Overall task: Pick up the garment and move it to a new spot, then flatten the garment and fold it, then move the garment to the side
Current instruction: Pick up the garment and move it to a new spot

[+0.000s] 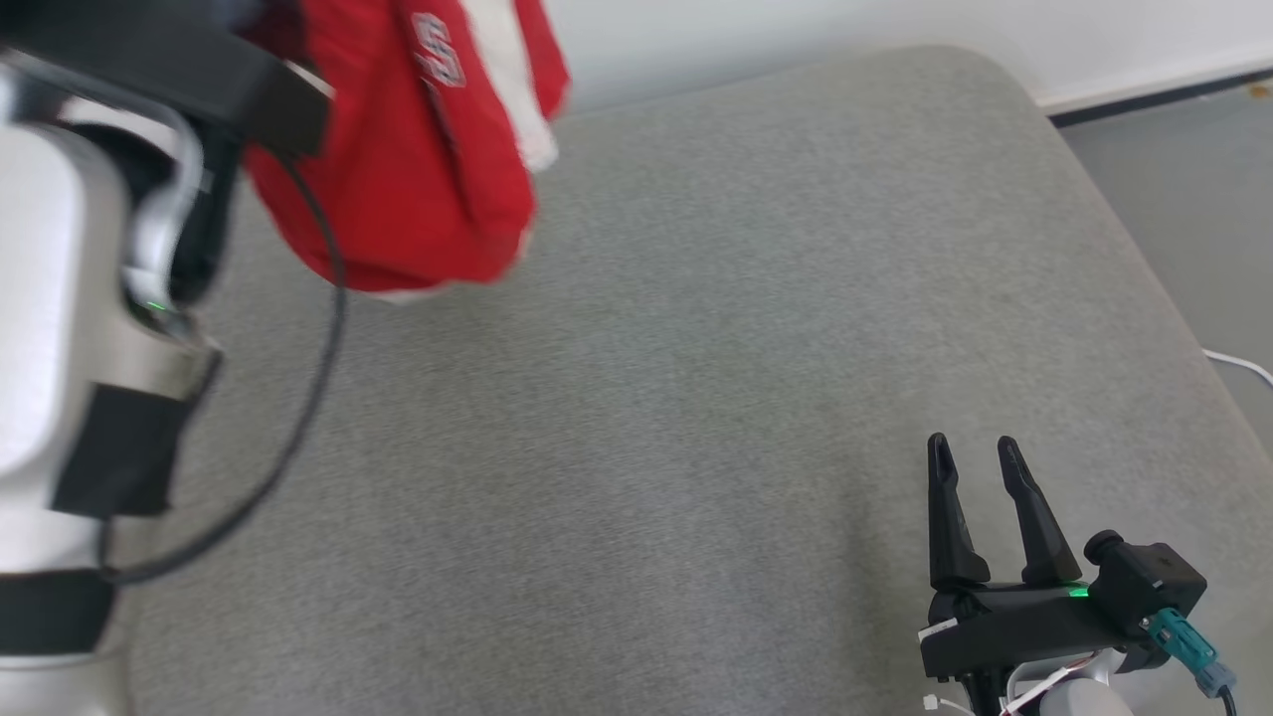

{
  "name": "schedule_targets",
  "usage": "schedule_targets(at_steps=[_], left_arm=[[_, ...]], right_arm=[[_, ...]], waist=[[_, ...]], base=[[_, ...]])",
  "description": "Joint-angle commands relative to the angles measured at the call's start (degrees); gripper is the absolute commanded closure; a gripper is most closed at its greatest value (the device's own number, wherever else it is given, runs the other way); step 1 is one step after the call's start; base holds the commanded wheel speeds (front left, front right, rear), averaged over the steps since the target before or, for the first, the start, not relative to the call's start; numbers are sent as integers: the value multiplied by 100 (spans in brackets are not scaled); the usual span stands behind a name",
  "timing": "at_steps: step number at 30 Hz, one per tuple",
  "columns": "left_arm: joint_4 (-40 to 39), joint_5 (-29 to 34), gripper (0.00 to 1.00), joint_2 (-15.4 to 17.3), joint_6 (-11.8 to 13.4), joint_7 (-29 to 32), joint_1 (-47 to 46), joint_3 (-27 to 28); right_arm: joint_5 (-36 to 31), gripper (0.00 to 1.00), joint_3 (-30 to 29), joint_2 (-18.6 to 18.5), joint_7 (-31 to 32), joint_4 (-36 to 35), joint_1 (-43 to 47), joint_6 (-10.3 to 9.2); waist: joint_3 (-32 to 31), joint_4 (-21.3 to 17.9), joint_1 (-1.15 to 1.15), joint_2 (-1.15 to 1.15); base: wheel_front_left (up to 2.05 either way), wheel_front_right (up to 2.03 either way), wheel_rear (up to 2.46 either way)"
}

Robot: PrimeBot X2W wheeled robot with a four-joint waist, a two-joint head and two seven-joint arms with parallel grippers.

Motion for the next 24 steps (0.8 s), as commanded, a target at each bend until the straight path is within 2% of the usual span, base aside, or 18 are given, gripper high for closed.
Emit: schedule_targets(at_steps=[1, 7, 13, 19, 24], left_arm=[[-58, 35, 100, -121, 44, -5, 185, -121], [-276, 49, 100, -357, 128, -104, 734, -409], [-384, -105, 100, -551, 222, -256, 1543, -581], [231, -387, 100, -644, 209, -551, 2582, -638], [926, -495, 100, -722, 166, -890, 3080, -692]], right_arm=[[68, 0, 22, 11, -13, 1, -6, -10], [83, 0, -8, 9, -13, -1, 9, -10], [-2, 0, -46, 9, -13, 30, 78, -10], [-67, 0, 86, 10, -13, 71, 0, -10], [-95, 0, 182, 8, -13, 94, -9, -10]], waist=[[93, -288, 0, 0], [138, -394, 0, 0], [133, -289, 0, 0], [121, -122, 0, 0], [71, -25, 0, 0]], base=[[0, 0, 0], [0, 0, 0], [0, 0, 0], [0, 0, 0], [0, 0, 0]])
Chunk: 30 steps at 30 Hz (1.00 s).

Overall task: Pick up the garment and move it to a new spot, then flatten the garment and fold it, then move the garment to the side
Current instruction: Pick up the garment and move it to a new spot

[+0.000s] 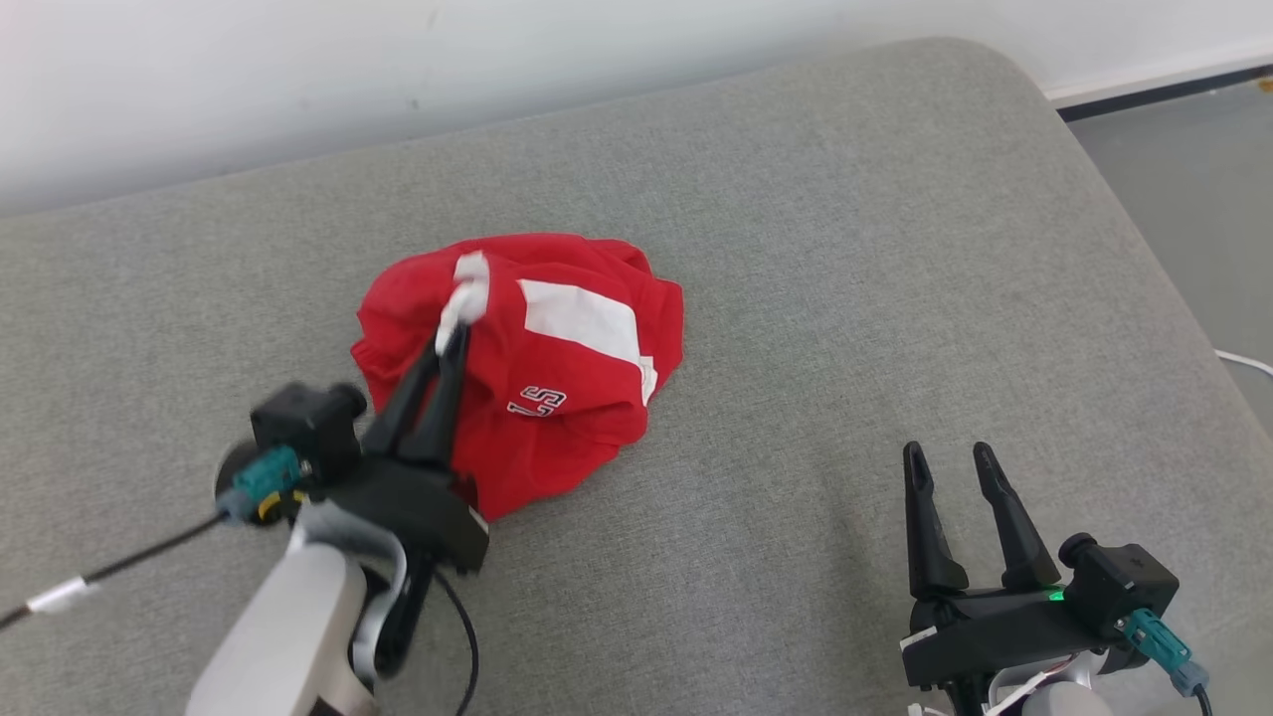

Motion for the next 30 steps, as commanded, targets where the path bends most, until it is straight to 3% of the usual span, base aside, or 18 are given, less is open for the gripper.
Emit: schedule_targets(at_steps=[1, 5, 6, 7, 17, 24, 30], left_arm=[[166, -56, 100, -41, -37, -67, 135, -21], [614, -46, 100, -103, -81, -217, 183, -79], [643, -4, 80, -122, -84, -255, 155, -89], [670, -11, 1, -166, -98, -289, 144, -95], [-131, 317, 0, 7, 21, -436, 272, 357], [-850, 712, 0, 276, 182, -441, 963, 926], [-1209, 932, 0, 296, 299, -442, 1638, 1333]], right_arm=[[-52, 0, 20, 6, -13, -2, 23, -11], [-77, 0, 37, 7, -13, 17, 69, -10], [-78, 0, 42, 6, -13, 15, 77, -10], [-92, 0, 39, 6, -13, 14, 97, -10], [-272, 0, 0, 7, -13, -62, 335, -10], [-396, 0, -47, 6, -13, -131, 425, -10], [-469, 0, -17, 4, -13, -155, 497, -11]], waist=[[-41, 44, 0, 0], [-118, 115, 0, 0], [-143, 133, 0, 0], [-176, 158, 0, 0], [-595, 494, 0, 0], [-757, 714, 0, 0], [-847, 802, 0, 0]], base=[[0, 0, 0], [0, 0, 0], [0, 0, 0], [0, 0, 0], [0, 0, 0], [0, 0, 0], [0, 0, 0]])
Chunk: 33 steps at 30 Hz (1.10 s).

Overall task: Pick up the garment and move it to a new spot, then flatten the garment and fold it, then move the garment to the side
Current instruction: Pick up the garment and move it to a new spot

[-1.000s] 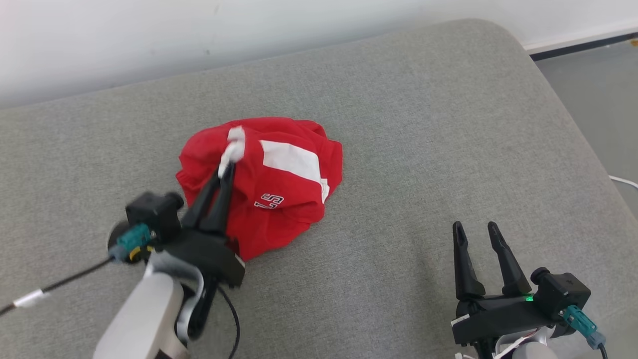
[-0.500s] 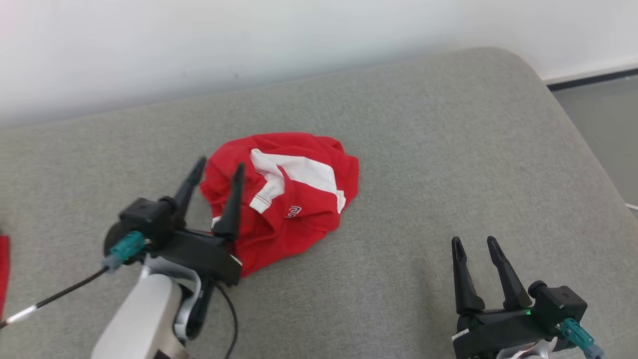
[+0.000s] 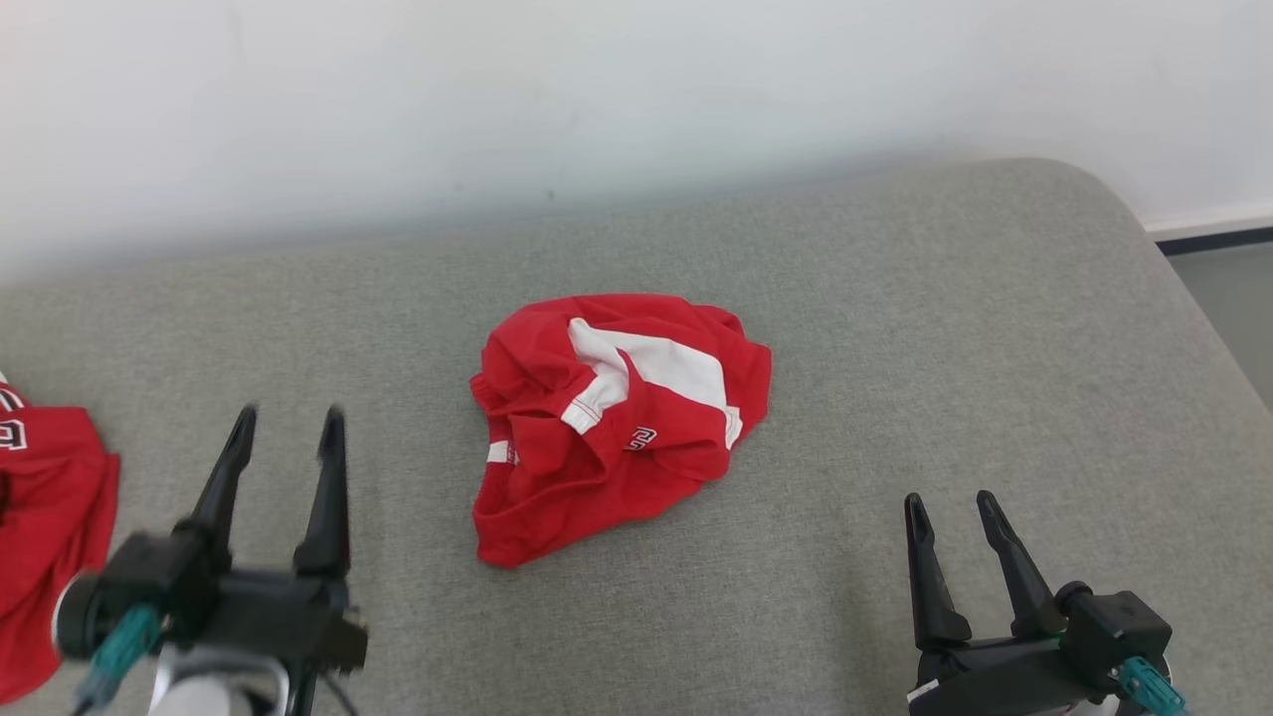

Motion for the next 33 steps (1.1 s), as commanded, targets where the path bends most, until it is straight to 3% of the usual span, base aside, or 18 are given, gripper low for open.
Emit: schedule_targets(at_steps=[1, 6, 19, 33], left_arm=[[-62, 89, 0, -8, 21, -34, 167, 58], [-542, 253, 0, -265, 70, -35, 846, 622], [-913, 1110, 0, -1110, -267, -34, 1800, 1598], [-1052, 1594, 0, -1280, -302, -36, 2071, 1755]], right_arm=[[-34, 0, 7, 3, -13, -22, 42, -11], [-77, 0, -15, 3, -13, -51, 117, -10], [-182, 0, -66, 3, -13, -22, 172, -10], [-253, 0, -105, 3, -13, 15, 222, -10]], waist=[[-60, 50, 1, 0], [-93, 151, 1, 0], [-183, 425, 1, 0], [-177, 532, 1, 0]], base=[[0, 0, 0], [0, 0, 0], [0, 0, 0], [0, 0, 0]])
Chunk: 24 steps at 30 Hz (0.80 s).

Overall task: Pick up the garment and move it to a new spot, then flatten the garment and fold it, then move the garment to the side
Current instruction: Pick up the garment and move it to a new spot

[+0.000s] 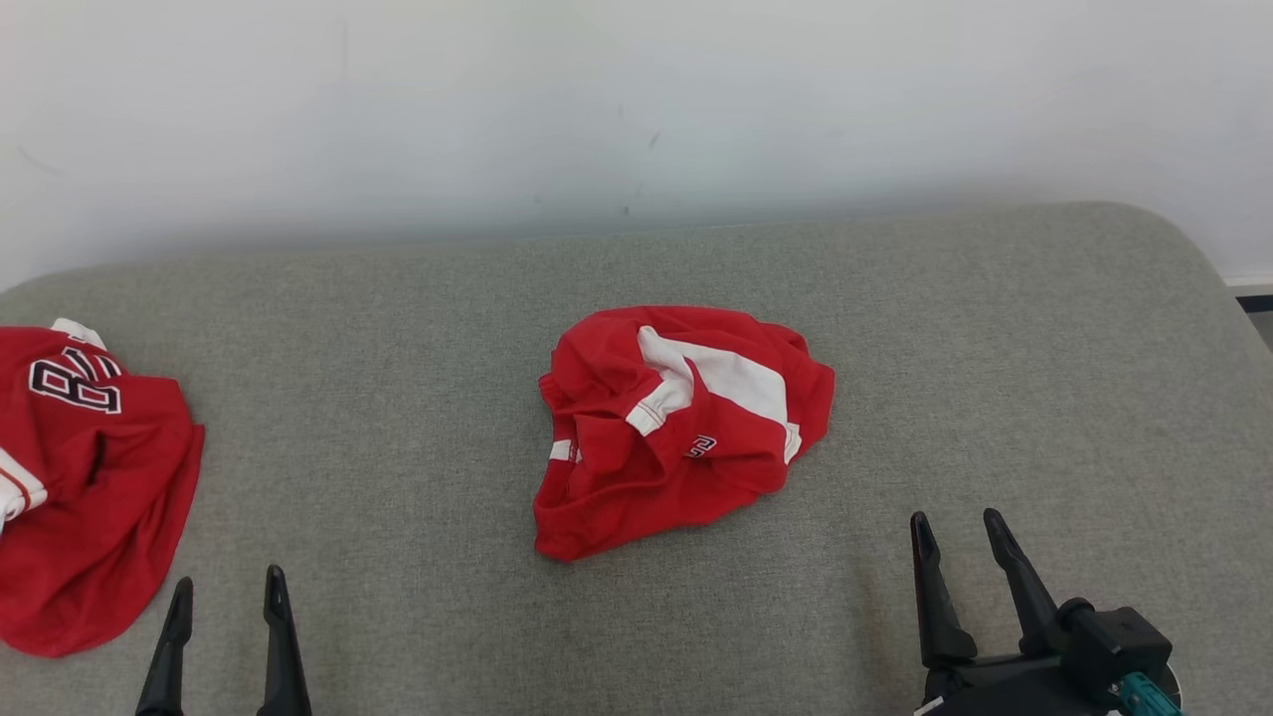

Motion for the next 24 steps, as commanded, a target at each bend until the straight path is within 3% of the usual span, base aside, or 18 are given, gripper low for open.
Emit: schedule_targets(at_steps=[1, 24], left_arm=[[-44, 44, 0, -14, 32, -36, 89, -13], [99, 126, 0, -16, 146, -35, 51, -127]], right_arm=[[-37, 0, -18, 3, -13, 7, 52, -11], [-49, 0, -2, 4, -13, 42, 51, -11]], waist=[[19, 15, 0, 0], [43, 38, 0, 0]], base=[[0, 0, 0], [0, 0, 0]])
